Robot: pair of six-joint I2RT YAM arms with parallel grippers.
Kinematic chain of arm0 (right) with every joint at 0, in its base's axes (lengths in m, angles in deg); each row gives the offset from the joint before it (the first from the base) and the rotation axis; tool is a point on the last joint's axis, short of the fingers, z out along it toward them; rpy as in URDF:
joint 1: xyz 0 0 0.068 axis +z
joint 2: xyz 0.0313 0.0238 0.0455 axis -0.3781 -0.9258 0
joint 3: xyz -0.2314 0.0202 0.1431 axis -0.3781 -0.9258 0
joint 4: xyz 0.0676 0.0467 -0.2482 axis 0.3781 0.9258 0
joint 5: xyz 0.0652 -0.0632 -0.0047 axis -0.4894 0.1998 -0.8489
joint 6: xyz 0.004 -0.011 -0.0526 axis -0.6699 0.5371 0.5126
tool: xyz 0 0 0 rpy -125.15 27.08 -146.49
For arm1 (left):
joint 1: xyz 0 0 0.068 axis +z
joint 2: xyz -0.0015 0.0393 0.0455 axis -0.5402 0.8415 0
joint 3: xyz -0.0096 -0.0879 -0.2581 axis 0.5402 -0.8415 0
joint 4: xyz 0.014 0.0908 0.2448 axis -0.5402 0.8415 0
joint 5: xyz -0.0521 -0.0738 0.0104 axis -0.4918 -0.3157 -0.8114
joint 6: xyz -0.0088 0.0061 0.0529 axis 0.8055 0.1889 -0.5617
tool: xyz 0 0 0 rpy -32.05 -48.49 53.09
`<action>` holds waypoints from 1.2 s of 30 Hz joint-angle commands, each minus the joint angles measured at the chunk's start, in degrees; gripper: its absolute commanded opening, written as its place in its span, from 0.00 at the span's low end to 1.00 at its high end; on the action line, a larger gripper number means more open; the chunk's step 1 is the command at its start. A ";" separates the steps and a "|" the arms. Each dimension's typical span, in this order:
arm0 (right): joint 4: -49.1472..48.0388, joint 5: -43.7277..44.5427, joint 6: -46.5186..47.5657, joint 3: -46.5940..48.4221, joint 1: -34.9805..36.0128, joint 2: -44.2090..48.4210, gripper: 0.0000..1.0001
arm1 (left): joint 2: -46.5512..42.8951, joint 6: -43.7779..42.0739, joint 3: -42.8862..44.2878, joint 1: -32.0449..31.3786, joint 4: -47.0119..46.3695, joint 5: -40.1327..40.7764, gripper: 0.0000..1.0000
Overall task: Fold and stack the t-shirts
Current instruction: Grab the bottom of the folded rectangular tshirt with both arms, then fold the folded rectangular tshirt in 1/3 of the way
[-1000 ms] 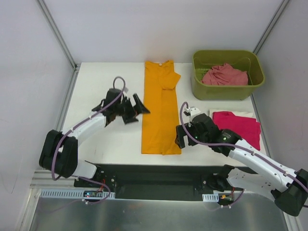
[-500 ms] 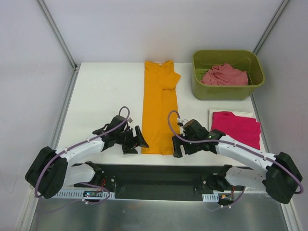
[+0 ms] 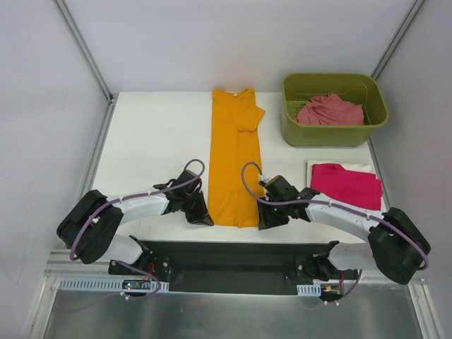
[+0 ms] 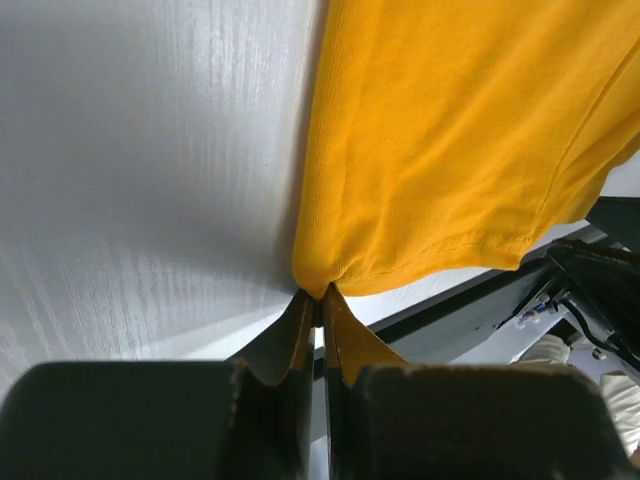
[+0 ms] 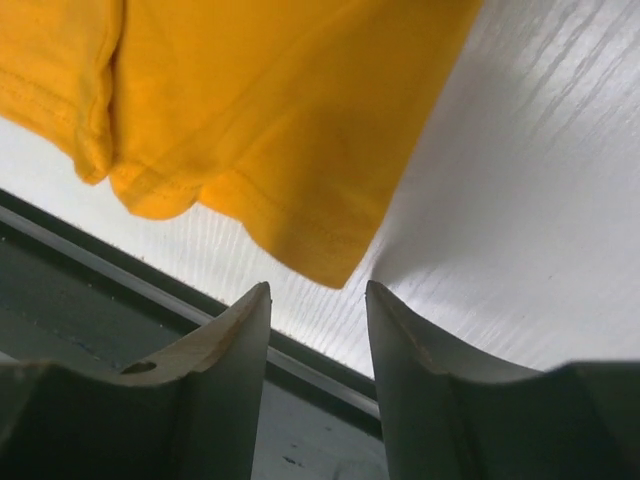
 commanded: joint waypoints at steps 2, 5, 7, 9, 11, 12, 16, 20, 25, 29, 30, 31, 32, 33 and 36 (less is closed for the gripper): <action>-3.98 0.84 1.70 1.02 -0.87 -3.92 0.38 | 1.16 -1.17 1.45 -0.63 1.89 3.88 0.00; -5.38 -0.55 2.40 1.90 -0.95 -6.82 0.24 | 0.89 -1.26 1.45 -0.54 1.89 3.70 0.00; -6.26 -1.88 2.67 1.91 -0.95 -7.79 0.08 | 0.37 -1.52 1.45 -0.63 1.98 3.18 0.00; -6.79 -4.42 2.58 1.38 -0.87 -6.49 0.01 | -0.59 -1.79 1.01 -0.63 1.98 2.30 0.00; -6.27 -7.57 1.80 -0.28 -0.69 -4.21 0.01 | -3.66 -1.70 -0.74 -0.89 2.42 1.59 0.00; -6.36 -8.99 1.18 -1.16 -0.52 -1.32 0.01 | -5.07 -0.83 -1.71 -1.07 2.85 1.68 0.00; -2.76 -12.42 -3.30 -4.50 4.47 5.55 0.01 | -17.17 2.07 -7.42 -2.91 6.45 0.90 0.00; -3.89 -17.77 -9.80 -5.65 11.16 9.60 0.01 | -27.21 3.49 -9.10 -5.37 11.37 -1.65 0.00; 5.29 -14.82 -8.08 0.56 12.76 15.49 0.01 | -36.44 3.58 -5.94 -6.43 17.00 -1.40 0.00; 10.78 -8.48 -2.53 7.17 9.95 14.88 0.01 | -35.50 -0.98 0.89 -6.52 17.98 3.25 0.00; 10.87 -7.86 -1.39 8.31 9.07 13.75 0.01 | -34.10 -3.78 2.31 -6.43 17.98 6.22 0.00; 11.22 -6.90 -0.16 9.45 7.06 12.95 0.01 | -31.13 -5.20 3.89 -6.34 18.15 8.08 0.00; 11.57 -3.85 1.77 12.42 5.83 11.99 0.01 | -29.27 -6.61 7.48 -6.34 18.24 9.49 0.00; 11.75 -2.60 2.40 13.67 4.51 9.98 0.01 | -27.16 -9.67 9.60 -6.26 18.24 10.63 0.00; 10.96 -0.57 4.95 17.98 0.72 6.28 0.01 | -18.64 -13.11 18.13 -4.94 18.33 14.95 0.00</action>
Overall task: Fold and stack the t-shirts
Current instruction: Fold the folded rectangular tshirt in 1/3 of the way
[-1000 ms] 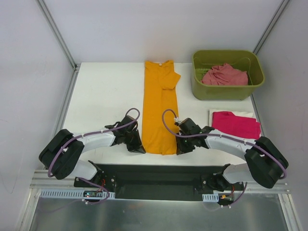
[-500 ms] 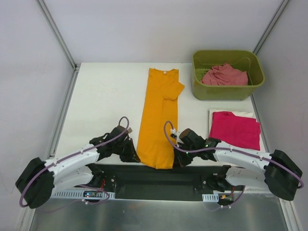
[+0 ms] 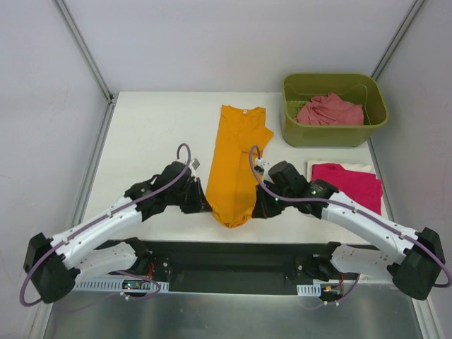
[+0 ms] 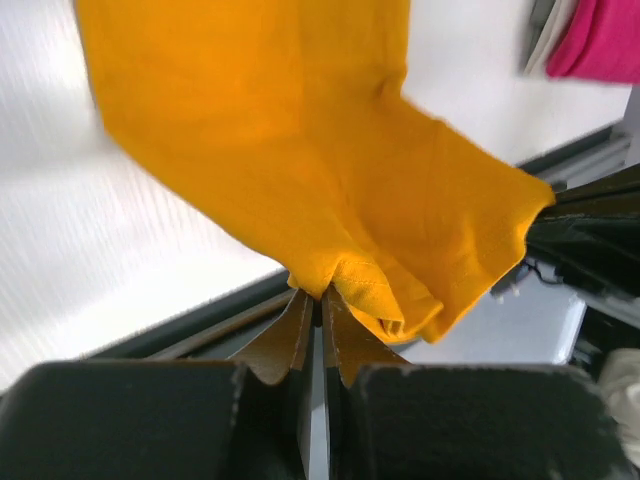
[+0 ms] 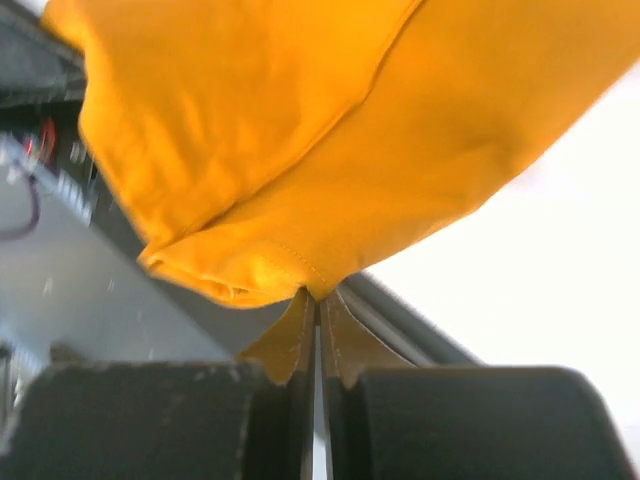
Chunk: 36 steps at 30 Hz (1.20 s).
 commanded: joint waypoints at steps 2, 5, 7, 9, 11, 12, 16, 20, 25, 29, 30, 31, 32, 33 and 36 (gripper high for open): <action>2.28 8.07 6.97 7.89 -5.03 -6.76 0.01 | 13.06 -10.11 15.54 1.66 0.21 9.95 0.00; 2.28 10.26 7.24 10.80 -7.58 -10.01 0.01 | 18.08 -13.19 20.38 4.03 0.21 12.58 0.00; 2.28 11.76 6.71 12.99 -9.51 -11.78 0.01 | 21.24 -14.24 23.53 6.76 0.21 12.51 0.00; 2.28 13.00 6.36 14.31 -10.92 -13.89 0.01 | 24.49 -15.56 25.65 8.17 0.12 11.90 0.00; 2.20 14.57 7.06 16.51 -12.24 -15.90 0.01 | 26.69 -16.62 28.82 9.92 0.03 11.46 0.00; 2.11 15.11 7.58 17.30 -12.60 -16.52 0.01 | 29.14 -17.75 29.87 10.71 0.03 9.89 0.00; 2.37 15.20 10.39 21.43 -15.58 -20.39 0.01 | 35.13 -19.87 36.71 13.27 -0.06 6.27 0.00; 2.37 14.59 11.54 25.03 -18.13 -25.48 0.01 | 40.32 -21.36 41.30 15.55 0.03 4.34 0.00; 2.20 12.92 12.68 28.55 -21.12 -30.50 0.01 | 46.30 -21.37 45.43 18.80 0.03 0.03 0.00; 0.62 11.34 14.70 31.10 -22.88 -35.41 0.01 | 49.46 -21.72 47.28 20.65 0.03 -2.16 0.00; 0.27 10.46 15.06 31.54 -23.49 -36.38 0.01 | 50.60 -21.98 47.63 21.17 0.03 -2.69 0.00; -0.26 9.58 15.32 32.68 -23.85 -37.26 0.01 | 51.05 -21.98 48.24 21.44 0.03 -3.22 0.00; -0.61 8.01 15.58 33.12 -23.94 -38.93 0.01 | 51.49 -21.98 48.51 21.70 0.03 -3.57 0.00; -0.88 7.82 15.76 33.65 -24.11 -39.73 0.01 | 52.45 -22.24 48.69 21.88 0.03 -4.27 0.00; -1.23 8.08 16.38 35.76 -24.38 -42.80 0.01 | 54.38 -22.60 49.65 22.32 0.03 -5.24 0.00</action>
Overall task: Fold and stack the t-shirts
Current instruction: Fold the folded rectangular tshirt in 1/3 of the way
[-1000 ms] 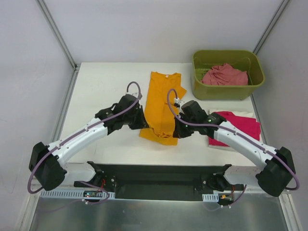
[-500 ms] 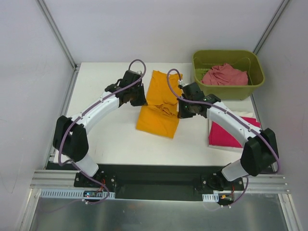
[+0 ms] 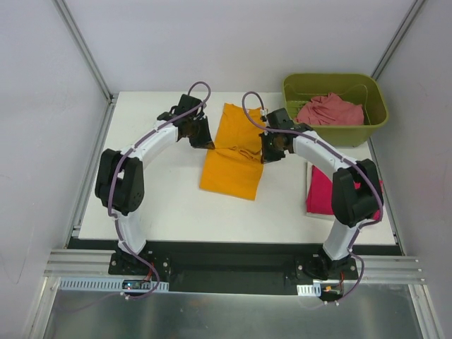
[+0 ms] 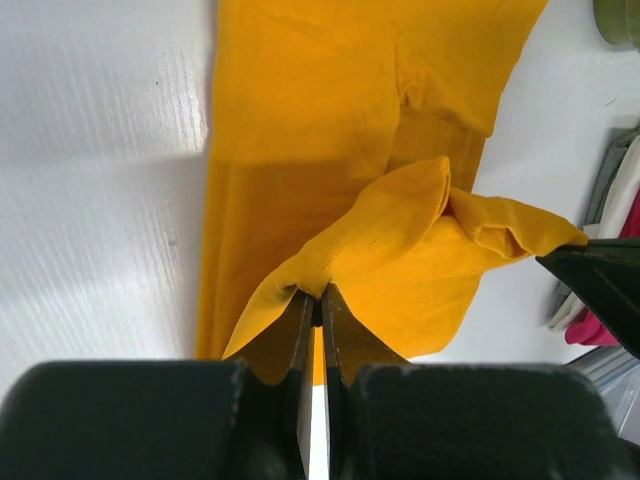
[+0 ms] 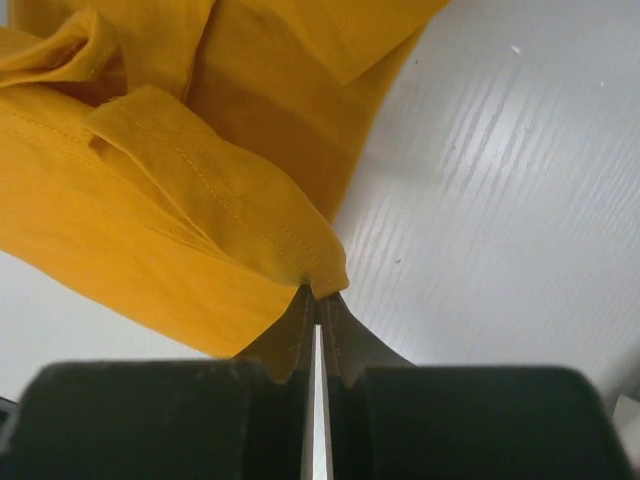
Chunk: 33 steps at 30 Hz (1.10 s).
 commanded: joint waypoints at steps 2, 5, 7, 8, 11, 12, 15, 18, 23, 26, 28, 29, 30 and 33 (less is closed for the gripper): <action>-1.67 -2.04 2.24 5.25 -0.88 -4.69 0.01 | 2.74 -2.16 3.78 1.19 0.03 -3.04 0.00; -2.55 -3.26 2.23 6.48 -1.58 -7.41 0.01 | 4.94 -2.25 5.01 2.06 0.03 -3.48 0.01; -3.08 -4.23 2.24 7.36 -2.29 -8.74 0.05 | 6.17 -2.34 5.54 2.68 0.03 -3.92 0.16; -3.16 -4.67 3.02 8.50 -2.38 -10.31 0.07 | 6.52 -2.51 5.63 3.03 0.03 -4.00 0.20; -1.59 -4.50 3.55 10.88 -2.90 -13.05 0.38 | 6.88 -3.22 6.07 3.39 0.03 -6.20 0.45; -0.71 -4.94 3.64 11.67 -2.99 -13.14 0.45 | 6.18 -3.65 5.89 3.47 0.03 -6.81 0.52; -0.96 -6.61 3.73 9.67 -2.90 -10.77 0.77 | 2.94 -3.48 3.53 3.47 0.03 -7.43 0.86; -0.88 -6.53 3.64 6.94 -2.29 -6.65 1.00 | -1.36 -2.00 -0.86 3.39 -0.32 -7.17 0.99; -2.19 -7.83 3.20 -1.06 0.17 1.53 1.00 | -9.80 1.78 -13.95 3.21 -3.13 -7.34 0.99; -5.00 -11.88 1.54 -3.35 3.59 2.24 1.00 | -17.01 3.46 -22.39 3.30 -4.62 -6.99 0.99; -6.85 -11.89 0.31 -3.09 5.97 -0.11 1.00 | -22.20 3.99 -27.65 3.21 -4.80 -6.99 0.99; -7.03 -11.88 -0.57 -1.70 6.58 -1.26 1.00 | -23.87 4.60 -29.25 3.21 -4.80 -6.99 0.99; -7.73 -11.80 -0.75 -0.81 7.63 -2.40 1.00 | -27.28 4.87 -30.83 3.30 -4.71 -6.91 0.99; -10.19 -11.10 -2.51 3.39 8.00 -7.24 1.00 | -33.26 6.09 -36.46 3.30 -4.80 -5.77 0.99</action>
